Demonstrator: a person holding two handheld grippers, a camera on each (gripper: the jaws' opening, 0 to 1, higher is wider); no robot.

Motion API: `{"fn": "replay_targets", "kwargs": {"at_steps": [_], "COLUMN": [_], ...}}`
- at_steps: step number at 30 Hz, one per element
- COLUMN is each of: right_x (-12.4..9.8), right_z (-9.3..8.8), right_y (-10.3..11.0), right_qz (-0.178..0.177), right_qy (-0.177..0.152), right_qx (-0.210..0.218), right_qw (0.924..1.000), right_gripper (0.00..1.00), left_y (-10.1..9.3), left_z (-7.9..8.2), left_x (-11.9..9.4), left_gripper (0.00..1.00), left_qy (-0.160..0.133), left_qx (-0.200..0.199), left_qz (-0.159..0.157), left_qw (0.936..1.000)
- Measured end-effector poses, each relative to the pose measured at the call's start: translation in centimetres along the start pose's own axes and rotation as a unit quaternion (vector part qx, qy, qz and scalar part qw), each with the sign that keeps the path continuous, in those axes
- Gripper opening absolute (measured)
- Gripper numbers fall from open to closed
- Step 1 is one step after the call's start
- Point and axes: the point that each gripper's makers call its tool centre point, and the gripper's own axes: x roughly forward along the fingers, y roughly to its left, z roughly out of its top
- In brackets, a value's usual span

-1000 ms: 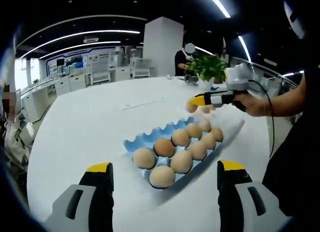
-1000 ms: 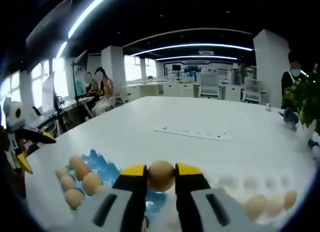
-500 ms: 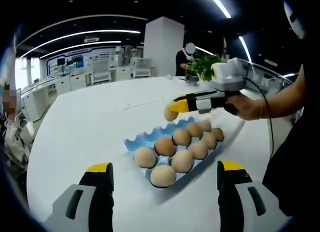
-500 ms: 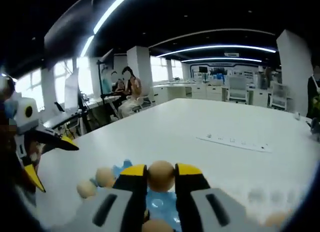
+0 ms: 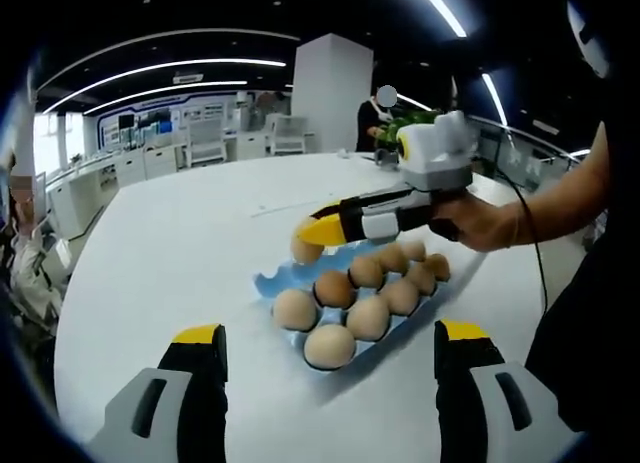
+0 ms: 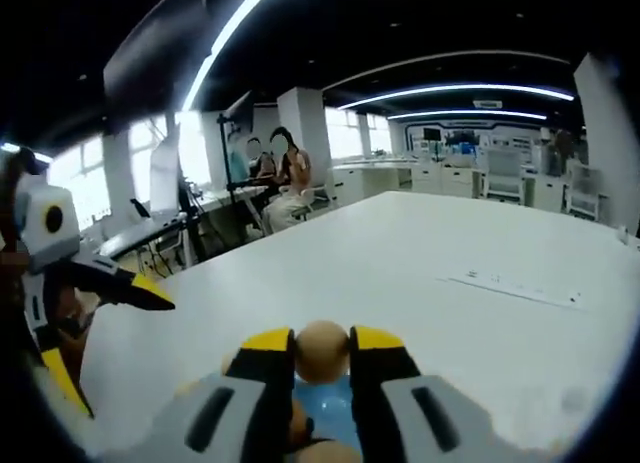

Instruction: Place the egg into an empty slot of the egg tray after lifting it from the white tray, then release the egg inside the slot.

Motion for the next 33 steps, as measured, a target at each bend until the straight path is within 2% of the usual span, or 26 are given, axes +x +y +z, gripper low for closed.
{"fn": "replay_targets", "kwargs": {"at_steps": [7,13,28,33], "right_x": [1.7,2.5,3.2,3.2], "right_z": [-0.5,-1.4,-3.1,-3.2], "right_y": [1.5,1.6,2.0,1.9], "right_qz": [0.022,0.029,0.041,0.044], "right_qy": [0.013,0.032,0.067,0.068], "right_qx": [-0.006,-0.008,-0.01,-0.007], "right_qw": [0.9997,0.999,0.9969,0.9967], "right_gripper": [0.2,0.2,0.21,0.21], "left_y": [0.5,0.7,0.8,0.8], "left_z": [0.1,0.0,-0.1,-0.1], "left_x": [-0.2,-0.3,-0.3,-0.3], "left_gripper": [0.85,0.85,0.84,0.84], "left_qy": [-0.002,-0.001,-0.001,-0.001], "left_qx": [-0.001,-0.001,0.002,0.001], "left_qz": [0.005,0.006,0.006,0.006], "left_qw": [1.0,1.0,1.0,1.0]}}
